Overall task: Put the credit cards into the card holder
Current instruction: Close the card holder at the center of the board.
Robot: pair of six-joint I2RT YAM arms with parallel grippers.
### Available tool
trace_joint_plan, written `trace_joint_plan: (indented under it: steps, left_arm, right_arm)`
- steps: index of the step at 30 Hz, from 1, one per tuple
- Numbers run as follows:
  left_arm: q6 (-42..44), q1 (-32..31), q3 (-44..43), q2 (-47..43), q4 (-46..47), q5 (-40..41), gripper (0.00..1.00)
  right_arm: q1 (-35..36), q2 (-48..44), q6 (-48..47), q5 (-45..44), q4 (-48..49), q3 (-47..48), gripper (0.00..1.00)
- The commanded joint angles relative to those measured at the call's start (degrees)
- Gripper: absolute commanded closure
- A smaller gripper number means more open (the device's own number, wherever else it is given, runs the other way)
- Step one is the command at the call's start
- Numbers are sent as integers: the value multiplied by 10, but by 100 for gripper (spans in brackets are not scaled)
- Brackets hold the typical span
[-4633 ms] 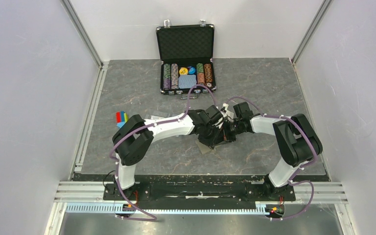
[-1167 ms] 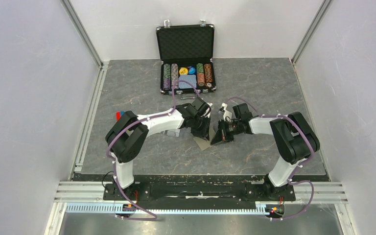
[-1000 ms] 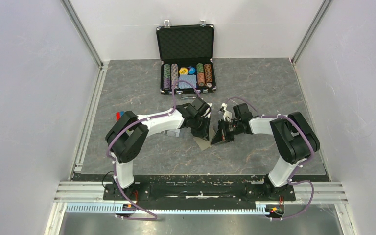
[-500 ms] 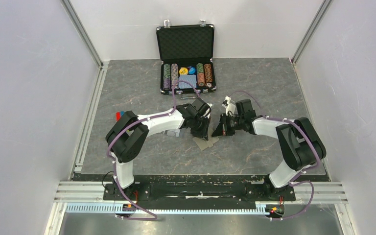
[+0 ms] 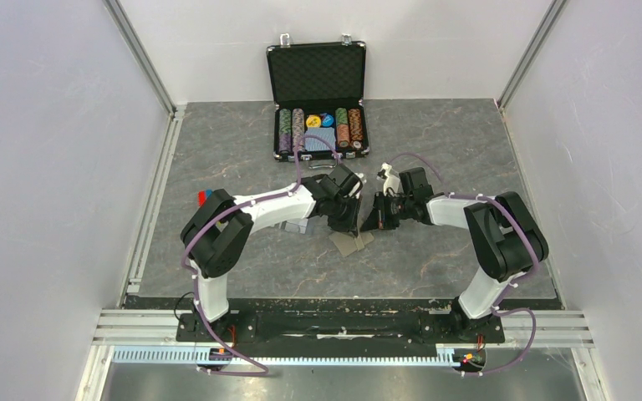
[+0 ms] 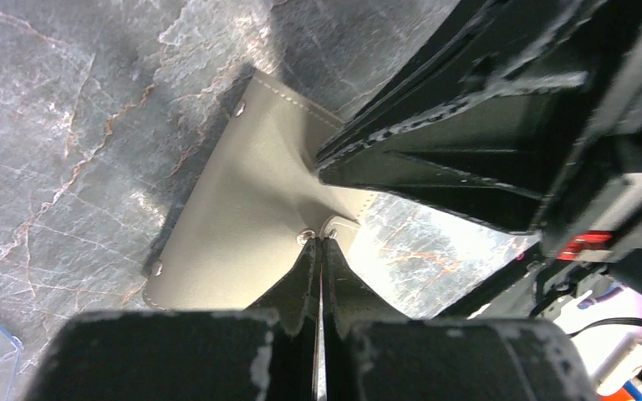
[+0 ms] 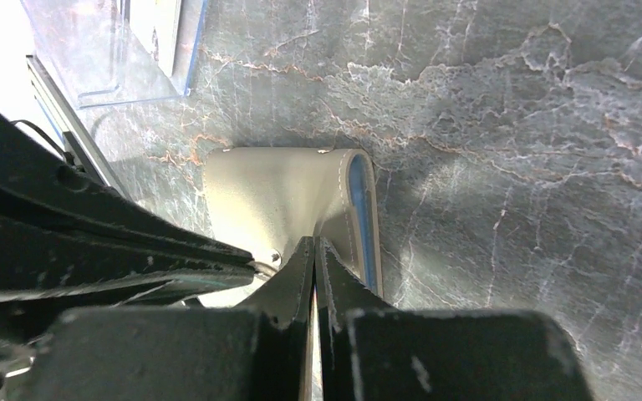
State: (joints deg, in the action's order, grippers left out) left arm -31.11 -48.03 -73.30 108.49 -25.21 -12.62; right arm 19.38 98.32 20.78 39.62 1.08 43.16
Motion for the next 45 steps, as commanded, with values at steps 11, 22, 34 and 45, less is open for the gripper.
trace_joint_plan:
  steps: [11,22,34,45]
  left_arm:
    - [-9,0,-66,7,-49,19,98]
    - [2,-3,-52,29,-58,29,98]
    - [12,-5,-39,43,-59,31,98]
    - [12,-7,-29,28,-59,37,98]
  right_arm:
    - [4,26,-49,-40,-59,-6,100]
    - [4,23,-50,-33,-59,-5,100]
    - [4,13,-49,-26,-59,-5,100]
    - [6,-32,-38,25,-34,-10,100]
